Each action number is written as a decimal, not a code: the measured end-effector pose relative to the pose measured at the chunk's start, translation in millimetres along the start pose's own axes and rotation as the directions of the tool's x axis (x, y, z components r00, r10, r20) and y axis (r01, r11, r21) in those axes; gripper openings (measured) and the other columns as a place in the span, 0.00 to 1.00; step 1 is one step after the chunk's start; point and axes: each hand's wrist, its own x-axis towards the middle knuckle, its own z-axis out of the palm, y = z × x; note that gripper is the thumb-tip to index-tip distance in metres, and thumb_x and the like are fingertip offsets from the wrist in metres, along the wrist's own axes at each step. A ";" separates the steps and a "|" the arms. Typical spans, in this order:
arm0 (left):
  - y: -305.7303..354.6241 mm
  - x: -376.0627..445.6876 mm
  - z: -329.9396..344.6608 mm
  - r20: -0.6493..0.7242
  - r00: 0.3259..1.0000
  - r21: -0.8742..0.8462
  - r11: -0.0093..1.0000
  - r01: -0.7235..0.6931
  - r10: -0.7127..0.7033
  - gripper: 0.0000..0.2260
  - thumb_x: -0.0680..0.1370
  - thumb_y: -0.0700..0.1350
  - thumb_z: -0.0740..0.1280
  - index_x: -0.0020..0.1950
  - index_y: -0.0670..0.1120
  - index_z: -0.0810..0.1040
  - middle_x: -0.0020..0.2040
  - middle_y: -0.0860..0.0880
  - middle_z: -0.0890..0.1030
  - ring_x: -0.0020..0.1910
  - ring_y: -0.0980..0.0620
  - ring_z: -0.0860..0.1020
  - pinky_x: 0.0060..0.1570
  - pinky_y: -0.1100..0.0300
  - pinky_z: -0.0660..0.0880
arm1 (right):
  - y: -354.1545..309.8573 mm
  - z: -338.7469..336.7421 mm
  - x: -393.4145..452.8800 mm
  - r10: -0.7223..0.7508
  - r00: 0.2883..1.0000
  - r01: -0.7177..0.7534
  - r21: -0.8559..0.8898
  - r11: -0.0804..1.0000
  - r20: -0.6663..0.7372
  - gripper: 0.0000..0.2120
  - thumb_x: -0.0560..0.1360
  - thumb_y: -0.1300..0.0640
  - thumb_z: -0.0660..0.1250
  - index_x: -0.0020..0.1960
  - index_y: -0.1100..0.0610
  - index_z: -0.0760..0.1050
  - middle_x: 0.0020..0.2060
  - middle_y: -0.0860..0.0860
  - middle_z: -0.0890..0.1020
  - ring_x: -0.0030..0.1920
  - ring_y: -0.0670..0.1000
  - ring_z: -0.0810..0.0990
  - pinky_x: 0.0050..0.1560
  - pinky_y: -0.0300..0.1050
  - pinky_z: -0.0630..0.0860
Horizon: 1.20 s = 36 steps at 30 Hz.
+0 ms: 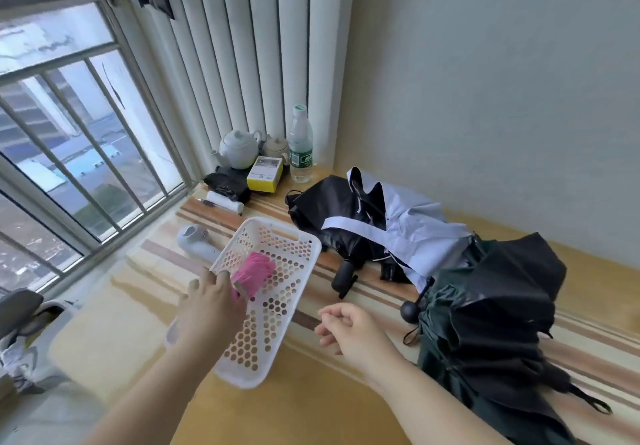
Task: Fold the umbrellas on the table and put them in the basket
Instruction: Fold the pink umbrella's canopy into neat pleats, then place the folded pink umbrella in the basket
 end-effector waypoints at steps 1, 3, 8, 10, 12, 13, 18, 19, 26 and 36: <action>17.9 -1.5 -6.3 -0.049 0.996 -0.054 0.995 -0.084 0.081 0.16 0.80 0.53 0.56 0.63 0.46 0.69 0.59 0.46 0.73 0.58 0.47 0.72 0.55 0.55 0.71 | 1.0 -10.0 -0.1 0.001 1.000 0.000 0.017 1.000 -0.026 0.07 0.81 0.54 0.60 0.52 0.50 0.76 0.42 0.46 0.83 0.40 0.43 0.81 0.44 0.37 0.77; 62.6 -4.8 -13.8 -0.043 0.965 -0.216 0.941 -0.262 0.258 0.17 0.79 0.51 0.59 0.66 0.47 0.68 0.60 0.48 0.75 0.58 0.49 0.74 0.55 0.57 0.72 | 5.6 -32.6 -2.5 0.005 0.996 0.001 0.069 0.998 -0.085 0.06 0.80 0.54 0.61 0.52 0.50 0.76 0.42 0.46 0.83 0.39 0.42 0.81 0.45 0.39 0.77; 184.8 -28.3 3.3 0.081 0.813 -0.350 0.780 -0.519 0.577 0.15 0.78 0.50 0.63 0.63 0.49 0.68 0.55 0.52 0.75 0.50 0.52 0.75 0.48 0.59 0.72 | 40.8 -102.6 -27.6 0.030 0.954 0.012 0.139 0.990 -0.299 0.06 0.80 0.54 0.61 0.53 0.52 0.76 0.43 0.48 0.83 0.38 0.43 0.80 0.44 0.40 0.77; 220.5 -36.2 17.8 0.088 0.741 -0.385 0.709 -0.591 0.666 0.14 0.77 0.48 0.63 0.62 0.47 0.69 0.54 0.51 0.74 0.52 0.51 0.74 0.47 0.60 0.69 | 62.3 -130.7 -41.0 0.059 0.925 -0.008 0.134 0.991 -0.375 0.06 0.81 0.55 0.61 0.53 0.51 0.76 0.44 0.48 0.83 0.41 0.45 0.80 0.46 0.41 0.77; 249.5 -42.3 30.7 0.109 0.672 -0.411 0.649 -0.641 0.733 0.16 0.76 0.47 0.65 0.62 0.47 0.70 0.55 0.49 0.73 0.56 0.49 0.73 0.48 0.60 0.68 | 84.2 -155.6 -52.1 0.087 0.895 -0.043 0.109 0.993 -0.437 0.06 0.81 0.55 0.60 0.55 0.50 0.75 0.46 0.46 0.82 0.43 0.44 0.80 0.45 0.36 0.75; 261.9 -45.0 36.6 0.122 0.646 -0.419 0.629 -0.655 0.753 0.18 0.75 0.46 0.66 0.64 0.47 0.69 0.58 0.49 0.72 0.58 0.48 0.72 0.51 0.61 0.68 | 94.2 -166.5 -56.3 0.094 0.879 -0.063 0.081 0.995 -0.468 0.07 0.80 0.55 0.61 0.55 0.49 0.75 0.47 0.46 0.82 0.45 0.44 0.81 0.46 0.35 0.74; 299.3 -59.8 59.1 0.209 0.564 -0.303 0.601 -0.739 0.799 0.26 0.77 0.52 0.64 0.74 0.55 0.61 0.72 0.52 0.61 0.69 0.46 0.64 0.65 0.54 0.66 | 121.8 -205.8 -59.9 0.014 0.835 -0.163 -0.224 0.961 -0.551 0.11 0.79 0.56 0.62 0.62 0.51 0.74 0.51 0.44 0.78 0.50 0.44 0.76 0.47 0.33 0.69; 302.3 -61.6 61.8 0.248 0.559 -0.259 0.610 -0.749 0.791 0.27 0.77 0.52 0.63 0.75 0.55 0.59 0.74 0.52 0.59 0.70 0.47 0.62 0.66 0.53 0.66 | 125.3 -212.8 -57.2 -0.015 0.838 -0.178 -0.300 0.937 -0.545 0.13 0.79 0.56 0.62 0.64 0.52 0.74 0.54 0.45 0.77 0.52 0.45 0.76 0.50 0.34 0.70; 296.1 -60.6 64.0 0.158 0.633 -0.336 0.644 -0.687 0.758 0.24 0.80 0.46 0.60 0.75 0.50 0.60 0.72 0.51 0.65 0.69 0.48 0.64 0.66 0.57 0.63 | 146.7 -249.9 -20.4 -0.074 0.922 -0.208 -0.650 0.731 -0.379 0.27 0.79 0.53 0.65 0.76 0.55 0.61 0.73 0.50 0.65 0.72 0.53 0.64 0.71 0.46 0.63; 278.4 -55.6 93.9 0.379 0.648 -0.169 0.738 -0.653 0.661 0.27 0.80 0.51 0.61 0.77 0.56 0.54 0.78 0.54 0.48 0.76 0.49 0.53 0.72 0.48 0.57 | 169.9 -263.3 9.8 0.085 0.976 -0.214 -0.811 0.544 -0.200 0.45 0.70 0.45 0.74 0.78 0.53 0.54 0.74 0.53 0.59 0.72 0.57 0.63 0.68 0.50 0.67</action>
